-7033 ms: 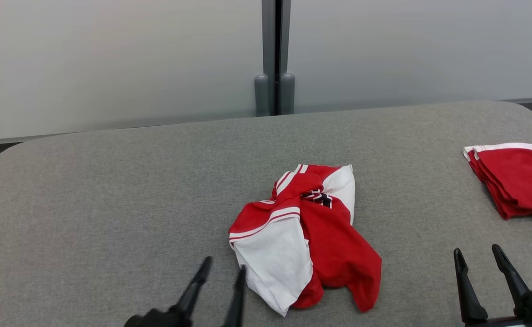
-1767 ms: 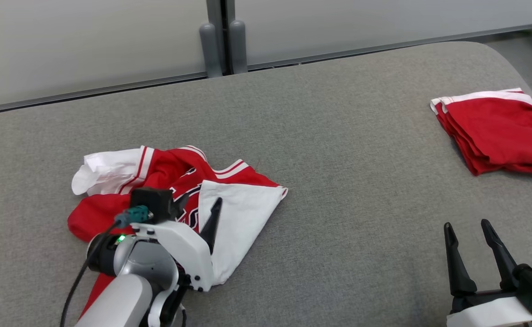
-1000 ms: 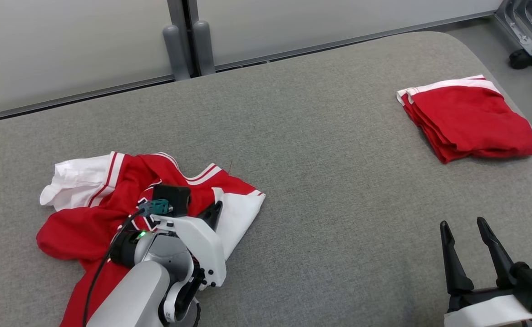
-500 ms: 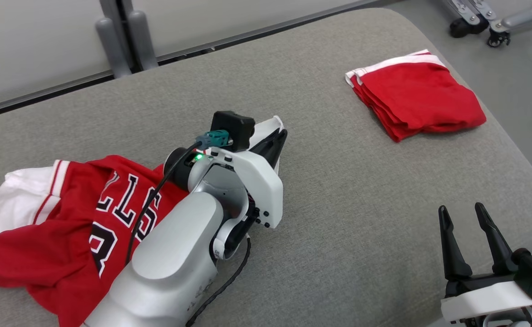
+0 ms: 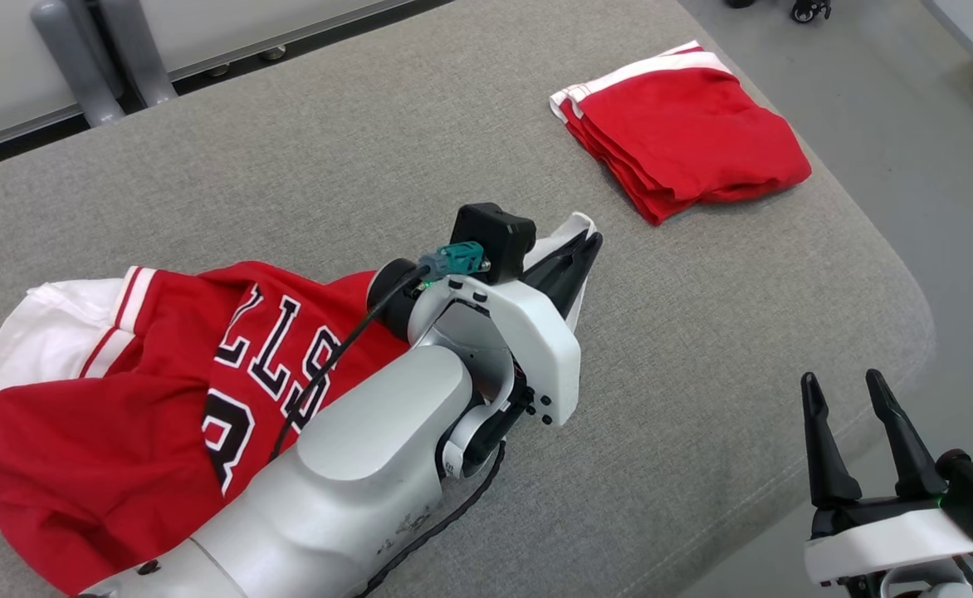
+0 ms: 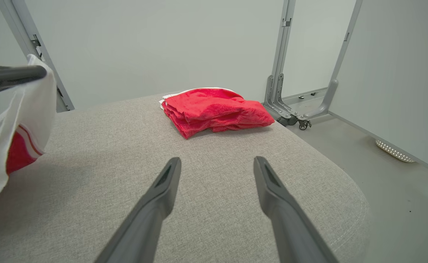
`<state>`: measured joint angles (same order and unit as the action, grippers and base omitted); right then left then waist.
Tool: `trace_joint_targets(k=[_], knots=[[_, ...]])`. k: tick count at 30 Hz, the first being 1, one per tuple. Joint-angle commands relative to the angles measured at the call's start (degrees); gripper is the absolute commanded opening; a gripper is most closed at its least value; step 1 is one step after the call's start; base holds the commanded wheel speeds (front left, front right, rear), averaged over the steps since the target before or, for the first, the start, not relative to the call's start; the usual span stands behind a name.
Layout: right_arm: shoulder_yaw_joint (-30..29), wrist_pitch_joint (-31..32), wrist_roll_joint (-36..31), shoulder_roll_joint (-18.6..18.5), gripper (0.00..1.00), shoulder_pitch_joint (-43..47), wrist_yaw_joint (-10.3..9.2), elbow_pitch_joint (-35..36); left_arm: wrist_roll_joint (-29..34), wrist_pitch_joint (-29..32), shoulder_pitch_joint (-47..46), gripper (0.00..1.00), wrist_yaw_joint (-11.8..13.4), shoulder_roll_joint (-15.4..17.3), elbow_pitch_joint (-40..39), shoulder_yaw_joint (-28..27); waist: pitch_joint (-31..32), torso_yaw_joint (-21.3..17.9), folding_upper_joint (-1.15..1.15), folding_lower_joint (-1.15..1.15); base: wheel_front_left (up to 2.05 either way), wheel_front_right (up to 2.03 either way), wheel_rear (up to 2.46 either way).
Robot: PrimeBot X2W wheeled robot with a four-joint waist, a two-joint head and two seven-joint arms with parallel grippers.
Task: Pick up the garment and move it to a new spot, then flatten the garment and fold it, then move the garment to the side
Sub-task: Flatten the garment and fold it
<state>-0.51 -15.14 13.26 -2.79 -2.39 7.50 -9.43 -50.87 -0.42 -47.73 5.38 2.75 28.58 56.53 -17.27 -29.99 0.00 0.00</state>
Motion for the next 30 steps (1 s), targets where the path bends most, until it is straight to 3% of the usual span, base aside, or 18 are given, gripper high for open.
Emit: trace_joint_targets(k=[1,2,3,4,11,15,26,30], knots=[[-0.36,0.01,-0.04,-0.24,1.0,-0.66,-0.02,-0.15,-1.49,-1.58,-1.49,0.24,0.73,0.33,1.14,1.87,0.0,0.75,0.0,0.0,0.0,0.0,0.0],[-0.53,0.01,-0.19,-0.25,1.0,-0.76,-0.02,-0.18,-2.05,-1.64,-1.62,0.87,0.86,0.34,1.82,3.19,0.18,1.19,0.0,0.0,0.0,0.0,0.0],[-0.53,0.01,-0.19,-0.25,1.0,-0.76,-0.02,-0.18,-2.05,-1.64,-1.62,0.87,0.86,0.34,1.82,3.19,0.18,1.19,0.0,0.0,0.0,0.0,0.0],[-0.76,0.01,-0.37,-0.25,1.0,-0.83,-0.02,-0.14,-2.26,-1.83,-1.93,1.0,0.96,0.24,2.22,4.49,0.38,1.69,0.0,0.0,0.0,0.0,0.0],[-2.84,0.01,-2.21,-0.24,1.0,0.87,-0.02,0.27,-4.47,-3.67,0.81,1.0,1.56,0.7,2.0,7.37,3.8,6.96,0.0,0.0,0.0,0.0,0.0],[-3.99,0.01,-3.26,-0.29,1.0,2.36,-0.02,0.62,-5.26,-5.68,5.62,1.0,3.32,5.37,-1.96,6.33,6.78,10.22,0.0,0.0,0.0,0.0,0.0],[-5.18,0.01,-5.91,-0.27,1.0,6.67,-0.02,1.76,-12.55,-12.42,29.39,1.0,19.95,25.64,-23.56,-5.4,10.62,18.64,0.0,0.0,0.0,0.0,0.0],[-4.89,0.01,-6.49,-0.27,1.0,7.22,-0.02,1.9,-14.33,-12.87,34.74,1.0,22.64,29.02,-27.73,-7.3,11.1,20.58,0.0,0.0,0.0,0.0,0.0]])
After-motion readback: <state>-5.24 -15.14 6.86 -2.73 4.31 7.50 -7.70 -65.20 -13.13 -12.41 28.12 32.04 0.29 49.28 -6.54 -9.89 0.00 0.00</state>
